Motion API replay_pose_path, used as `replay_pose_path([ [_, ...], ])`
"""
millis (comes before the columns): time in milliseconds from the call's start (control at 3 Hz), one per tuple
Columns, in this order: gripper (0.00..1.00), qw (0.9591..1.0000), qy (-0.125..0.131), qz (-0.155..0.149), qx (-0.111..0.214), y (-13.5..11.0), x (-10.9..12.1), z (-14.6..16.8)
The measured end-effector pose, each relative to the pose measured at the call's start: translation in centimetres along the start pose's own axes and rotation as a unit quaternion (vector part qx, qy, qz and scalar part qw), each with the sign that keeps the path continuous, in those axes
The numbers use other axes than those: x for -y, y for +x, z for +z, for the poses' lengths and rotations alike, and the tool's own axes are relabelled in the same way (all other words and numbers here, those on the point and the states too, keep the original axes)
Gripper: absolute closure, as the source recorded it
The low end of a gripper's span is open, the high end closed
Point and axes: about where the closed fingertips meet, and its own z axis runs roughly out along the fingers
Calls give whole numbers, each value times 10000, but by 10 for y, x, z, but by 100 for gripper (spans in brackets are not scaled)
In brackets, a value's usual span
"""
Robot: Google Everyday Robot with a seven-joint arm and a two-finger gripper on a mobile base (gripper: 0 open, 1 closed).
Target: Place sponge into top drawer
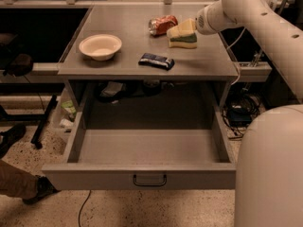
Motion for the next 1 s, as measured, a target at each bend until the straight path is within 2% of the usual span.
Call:
replay_pose_path([
  [333,0,10000,-1,1,-1,0,0,1],
  [1000,0,9994,78,-23,336,19,23,19],
])
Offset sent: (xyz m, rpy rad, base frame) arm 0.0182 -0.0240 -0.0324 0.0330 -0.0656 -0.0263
